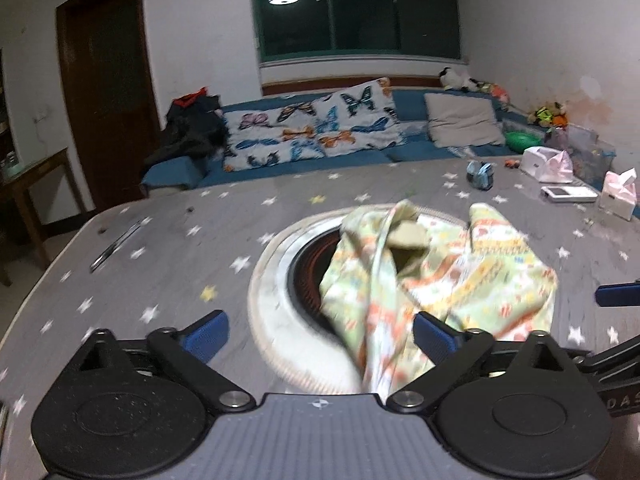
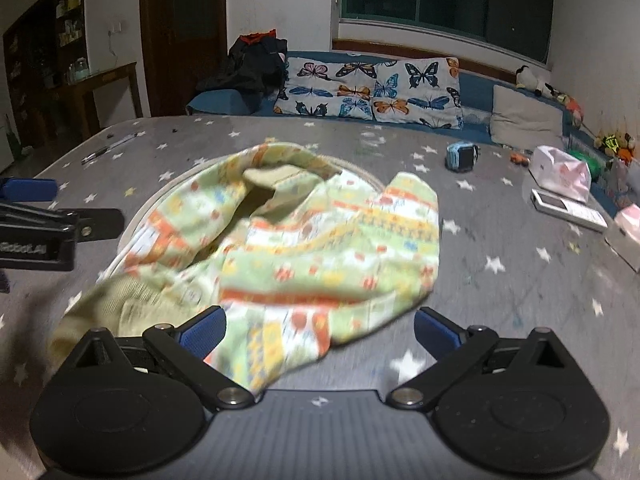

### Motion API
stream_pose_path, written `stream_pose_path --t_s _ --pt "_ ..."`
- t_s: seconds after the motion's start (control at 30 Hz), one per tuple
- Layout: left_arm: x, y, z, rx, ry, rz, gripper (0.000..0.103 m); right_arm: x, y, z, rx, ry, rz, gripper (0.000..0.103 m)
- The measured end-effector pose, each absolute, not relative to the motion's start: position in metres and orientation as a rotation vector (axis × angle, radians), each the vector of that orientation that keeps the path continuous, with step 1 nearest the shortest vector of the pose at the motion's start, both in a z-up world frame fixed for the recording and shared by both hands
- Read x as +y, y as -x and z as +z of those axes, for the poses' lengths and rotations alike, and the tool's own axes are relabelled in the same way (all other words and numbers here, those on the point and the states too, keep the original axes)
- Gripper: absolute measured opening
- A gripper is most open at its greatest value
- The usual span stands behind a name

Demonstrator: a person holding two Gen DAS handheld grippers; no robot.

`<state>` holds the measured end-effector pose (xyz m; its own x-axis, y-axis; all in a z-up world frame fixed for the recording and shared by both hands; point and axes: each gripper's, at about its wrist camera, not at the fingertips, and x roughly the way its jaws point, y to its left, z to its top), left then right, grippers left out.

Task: Fold clothes
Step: 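Grasp the shirt's khaki collar edge with both grippers and lift it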

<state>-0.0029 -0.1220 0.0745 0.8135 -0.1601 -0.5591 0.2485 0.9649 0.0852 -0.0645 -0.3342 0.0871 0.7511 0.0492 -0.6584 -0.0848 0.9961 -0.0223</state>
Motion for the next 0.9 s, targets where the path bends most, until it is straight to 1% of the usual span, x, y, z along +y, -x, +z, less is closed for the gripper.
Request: stream_pose_path --t_s 0.03,0.1,0.13,0.2,0.27,0.3,0.33,0.37,0.4,0.43,0.47,0.5,0.53,0.63,0.73,0.9 --pt "-0.125 -0.005 0.074 0.586 -0.154 -0.230 0.091 -0.335 0.059 0.088 0.715 0.051 0.072 0.098" --pt "-0.133 -0.021 0.073 0.599 -0.146 -0.264 0.090 -0.338 0.049 0.088 0.713 0.048 0.069 0.098" --pt "-0.137 -0.030 0.071 0.607 -0.145 -0.281 0.088 -0.339 0.044 0.089 0.712 0.046 0.067 0.097" --pt "-0.148 -0.044 0.068 0.616 -0.165 -0.307 0.088 -0.342 0.037 0.089 0.715 0.043 0.064 0.095" --pt "-0.157 -0.058 0.062 0.620 -0.193 -0.302 0.084 -0.344 0.028 0.090 0.712 0.039 0.066 0.094" --pt "-0.160 -0.066 0.058 0.630 -0.197 -0.301 0.078 -0.345 0.023 0.090 0.714 0.037 0.068 0.092" --pt "-0.162 -0.073 0.055 0.647 -0.193 -0.304 0.070 -0.346 0.019 0.090 0.715 0.035 0.071 0.091" --pt "-0.162 -0.080 0.051 0.664 -0.185 -0.311 0.066 -0.346 0.015 0.091 0.715 0.033 0.075 0.090" --pt "-0.161 -0.085 0.047 0.682 -0.173 -0.320 0.051 -0.347 0.011 0.091 0.715 0.032 0.078 0.090" --pt "-0.160 -0.091 0.043 0.700 -0.162 -0.330 0.034 -0.346 0.007 0.091 0.715 0.033 0.081 0.090" --pt "-0.159 -0.096 0.039 0.717 -0.150 -0.340 0.025 -0.346 0.003 0.091 0.714 0.034 0.084 0.088" --pt "-0.158 -0.100 0.037 0.728 -0.137 -0.347 0.011 -0.345 -0.002 0.090 0.713 0.036 0.091 0.085" --pt "-0.155 -0.101 0.035 0.730 -0.126 -0.351 0.006 -0.343 -0.006 0.089 0.713 0.037 0.099 0.084" --pt "-0.146 -0.095 0.036 0.708 -0.108 -0.342 0.002 -0.338 -0.021 0.086 0.719 0.036 0.123 0.080" --pt "-0.133 -0.089 0.039 0.691 -0.084 -0.323 0.002 -0.332 -0.037 0.081 0.723 0.012 0.155 0.075" --pt "-0.114 -0.083 0.045 0.674 -0.052 -0.291 0.002 -0.320 -0.068 0.061 0.758 -0.008 0.185 0.063"
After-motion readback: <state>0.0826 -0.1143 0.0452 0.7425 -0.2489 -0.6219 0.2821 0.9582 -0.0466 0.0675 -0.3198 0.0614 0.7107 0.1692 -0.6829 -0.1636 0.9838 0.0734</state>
